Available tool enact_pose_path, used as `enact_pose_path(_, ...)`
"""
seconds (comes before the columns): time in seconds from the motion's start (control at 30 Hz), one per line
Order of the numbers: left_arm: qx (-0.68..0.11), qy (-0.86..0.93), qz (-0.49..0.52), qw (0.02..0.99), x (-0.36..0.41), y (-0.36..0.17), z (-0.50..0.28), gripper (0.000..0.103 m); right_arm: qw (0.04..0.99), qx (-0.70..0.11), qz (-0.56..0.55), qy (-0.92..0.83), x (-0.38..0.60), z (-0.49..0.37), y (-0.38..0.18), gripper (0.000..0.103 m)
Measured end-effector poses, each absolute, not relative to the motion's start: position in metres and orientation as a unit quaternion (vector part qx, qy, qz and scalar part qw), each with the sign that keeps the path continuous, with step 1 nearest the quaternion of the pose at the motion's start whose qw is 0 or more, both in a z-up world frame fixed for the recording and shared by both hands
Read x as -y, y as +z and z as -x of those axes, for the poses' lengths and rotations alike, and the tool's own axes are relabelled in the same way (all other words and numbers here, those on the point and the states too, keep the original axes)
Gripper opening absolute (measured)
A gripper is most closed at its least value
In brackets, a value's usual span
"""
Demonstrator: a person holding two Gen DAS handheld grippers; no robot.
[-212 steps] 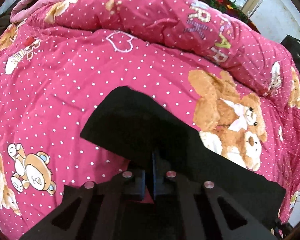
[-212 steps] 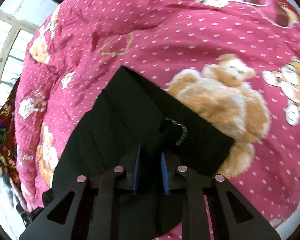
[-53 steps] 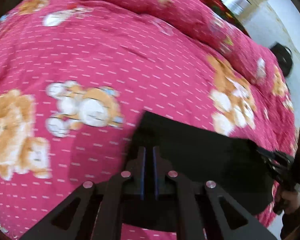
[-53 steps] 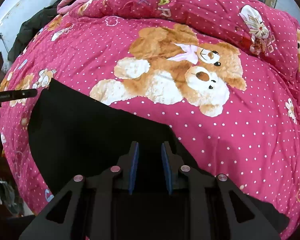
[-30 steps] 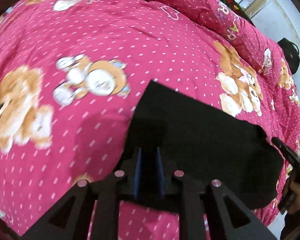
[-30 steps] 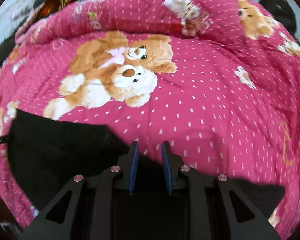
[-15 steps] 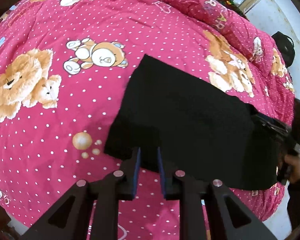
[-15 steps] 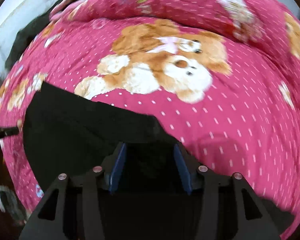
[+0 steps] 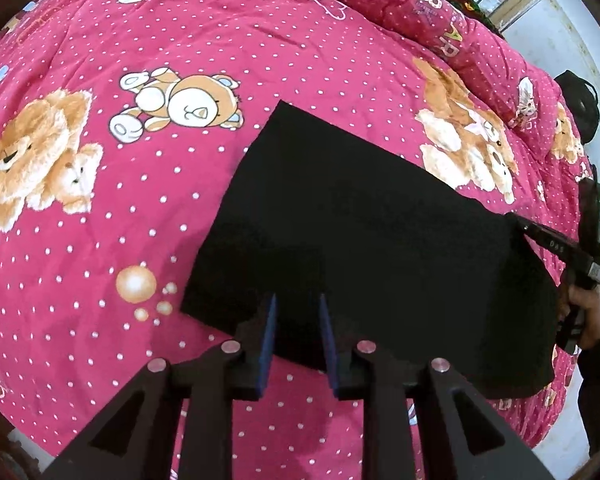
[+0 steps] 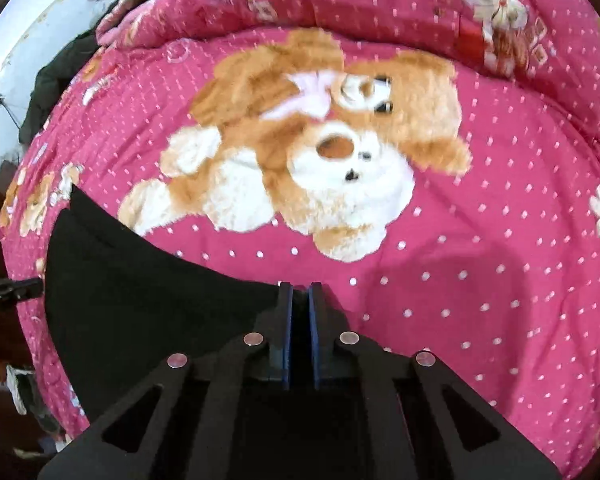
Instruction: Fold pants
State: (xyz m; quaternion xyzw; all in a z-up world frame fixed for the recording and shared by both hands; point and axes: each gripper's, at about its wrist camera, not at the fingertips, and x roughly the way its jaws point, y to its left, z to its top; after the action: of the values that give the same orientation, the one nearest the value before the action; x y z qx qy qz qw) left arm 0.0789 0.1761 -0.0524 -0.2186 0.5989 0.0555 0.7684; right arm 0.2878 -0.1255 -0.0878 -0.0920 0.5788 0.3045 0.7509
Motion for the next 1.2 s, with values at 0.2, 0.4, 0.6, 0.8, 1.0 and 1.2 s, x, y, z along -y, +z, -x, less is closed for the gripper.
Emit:
enact_pose_path(0.2, -0.592, 0.063, 0.217, 0.774, -0.188, -0.050, -0.098, 0.024, 0.782, -0.557, 0.046, 0.275, 0.142, -0.282, -0.062, 0.025)
enact_pose_path(0.4, -0.576, 0.086, 0.217, 0.784, -0.210, -0.050, -0.123, 0.032, 0.760, -0.551, 0.049, 0.341, 0.112, -0.251, -0.048, 0.027)
enact_pose_path(0.6, -0.569, 0.100, 0.232, 0.783, -0.230, -0.054, -0.133, 0.034, 0.720, -0.545, 0.099, 0.418, 0.031, -0.225, -0.063, 0.036)
enact_pose_path(0.8, -0.573, 0.066, 0.250, 0.778, -0.222, -0.055, -0.112, 0.034, 0.696, -0.534, 0.119, 0.465, -0.036, -0.230, -0.072, 0.036)
enact_pose_path(1.0, -0.591, 0.054, 0.268, 0.759, -0.217, -0.074, -0.091, 0.034, 0.680, -0.547, 0.154, 0.464, -0.059, -0.226, -0.087, 0.036)
enact_pose_path(1.2, -0.592, 0.043, 0.280, 0.755, -0.216, -0.079, -0.075, 0.034, 0.671, -0.526, 0.241, 0.464, -0.068, -0.198, -0.089, 0.021)
